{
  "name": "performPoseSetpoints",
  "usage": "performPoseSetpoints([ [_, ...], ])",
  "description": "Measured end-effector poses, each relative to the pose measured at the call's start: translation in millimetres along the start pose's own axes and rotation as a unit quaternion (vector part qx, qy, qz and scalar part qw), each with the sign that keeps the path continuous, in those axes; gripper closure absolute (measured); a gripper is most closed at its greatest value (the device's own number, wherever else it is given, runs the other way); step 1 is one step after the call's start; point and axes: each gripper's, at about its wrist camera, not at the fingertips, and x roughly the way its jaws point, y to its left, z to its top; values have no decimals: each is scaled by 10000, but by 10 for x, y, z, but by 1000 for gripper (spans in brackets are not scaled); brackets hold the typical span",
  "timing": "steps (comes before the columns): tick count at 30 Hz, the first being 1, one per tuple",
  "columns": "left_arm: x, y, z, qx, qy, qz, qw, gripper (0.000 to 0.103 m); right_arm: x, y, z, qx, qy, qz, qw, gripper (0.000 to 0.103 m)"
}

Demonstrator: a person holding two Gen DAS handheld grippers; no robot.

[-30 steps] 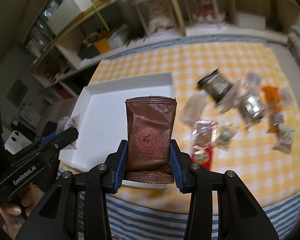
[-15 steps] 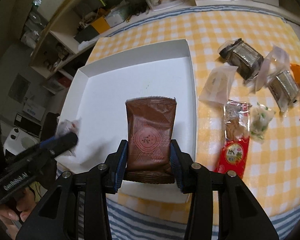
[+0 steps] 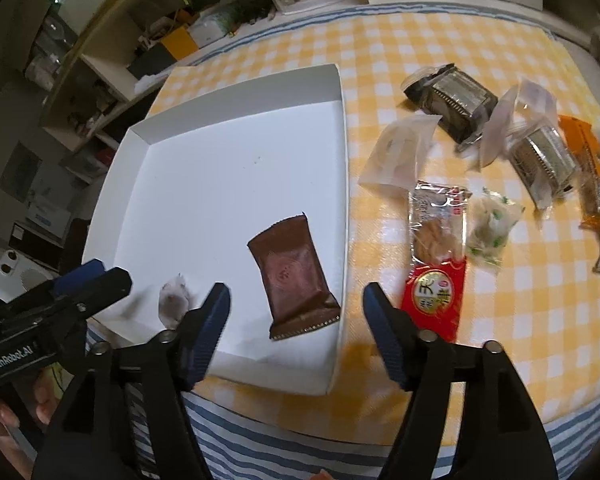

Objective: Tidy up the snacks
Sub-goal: 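Carry both snacks over the white tray and open both grippers to drop them, then move the left gripper to the red cracker bag while the right gripper grasps the white-green biscuit packet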

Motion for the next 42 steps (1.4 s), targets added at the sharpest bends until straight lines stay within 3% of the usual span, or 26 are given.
performPoseSetpoints([
  [3,-60,-24,-50,33,-59,66,10000,0,-50,26,-38,-115,-20,-130,9998,15],
  [7,-88,-46,-93,93,-20,118,9999,0,-126,64,-91,-267,-86,-276,9992,0],
  [16,-184,-38,-87,103,-9,178,9998,0,-278,105,-154,-429,-254,-409,9979,0],
  [29,-441,-55,-173,77,-280,-65,9996,0,-535,81,-211,-498,-486,-576,9959,0],
  [42,-693,-256,-295,287,-749,-579,9951,0,-974,-198,-235,-376,-800,-817,9927,0],
])
